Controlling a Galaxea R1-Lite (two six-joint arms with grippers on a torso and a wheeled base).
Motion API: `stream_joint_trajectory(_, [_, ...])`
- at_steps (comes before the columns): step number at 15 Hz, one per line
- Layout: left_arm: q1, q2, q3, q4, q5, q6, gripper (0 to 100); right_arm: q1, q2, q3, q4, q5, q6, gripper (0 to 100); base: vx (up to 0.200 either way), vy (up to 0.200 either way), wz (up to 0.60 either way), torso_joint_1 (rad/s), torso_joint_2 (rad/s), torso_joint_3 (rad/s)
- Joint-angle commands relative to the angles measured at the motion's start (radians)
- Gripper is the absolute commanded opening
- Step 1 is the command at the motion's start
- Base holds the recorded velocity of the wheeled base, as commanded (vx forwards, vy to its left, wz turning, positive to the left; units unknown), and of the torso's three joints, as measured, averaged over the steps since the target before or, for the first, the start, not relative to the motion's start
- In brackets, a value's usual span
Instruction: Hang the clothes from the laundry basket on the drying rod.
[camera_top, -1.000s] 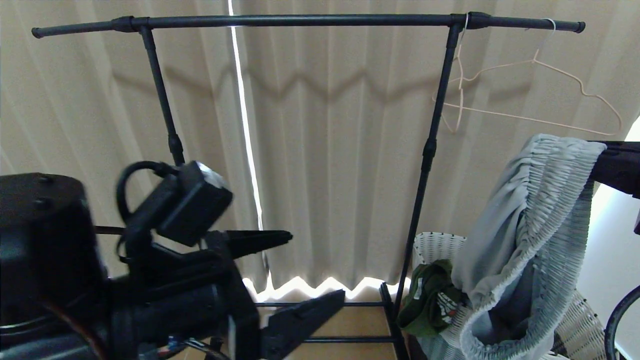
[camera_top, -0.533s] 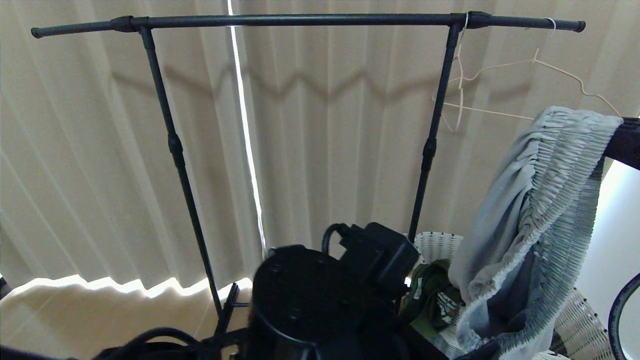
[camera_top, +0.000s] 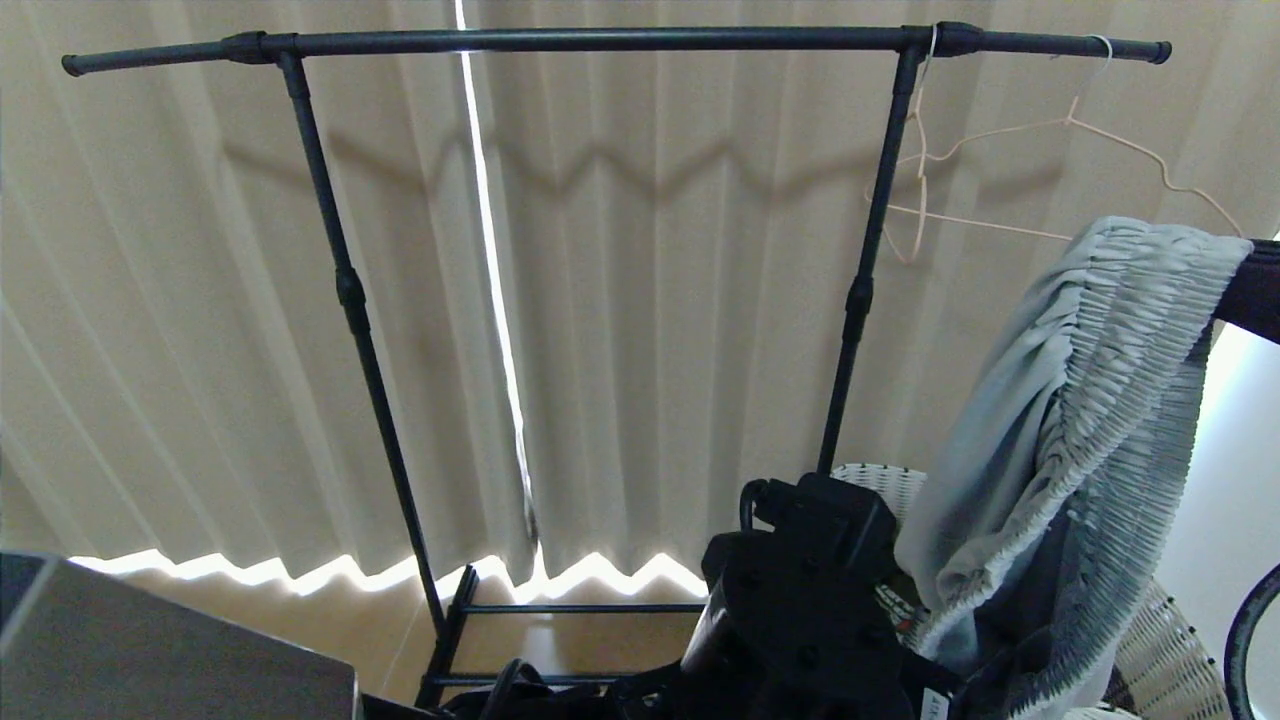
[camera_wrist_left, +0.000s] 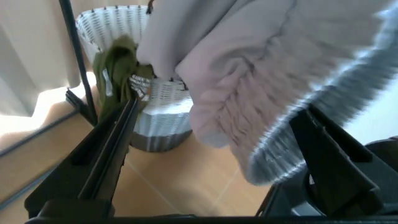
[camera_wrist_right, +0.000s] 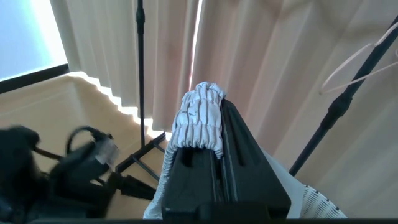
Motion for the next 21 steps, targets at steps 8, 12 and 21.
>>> stream_joint_trajectory(8, [0.025, -0.010, 0.096, -0.001, 0.013, 0.001, 0, 0.000, -0.019, 0.003, 0.004, -0.003, -0.001, 0, 0.000, 0.000, 0.00, 0.000, 0.00, 0.000])
stream_joint_trajectory(12, [0.045, -0.076, 0.220, -0.054, 0.117, 0.111, 0, 0.000, -0.013, 0.014, 0.006, -0.005, -0.001, 0, 0.000, 0.000, 0.00, 0.000, 0.00, 0.000])
stream_joint_trajectory(21, [0.199, -0.703, 0.179, 0.302, 0.110, 0.233, 0, 0.049, 0.021, 0.056, 0.004, -0.005, -0.096, 0, 0.000, 0.000, 0.00, 0.000, 0.00, 0.000])
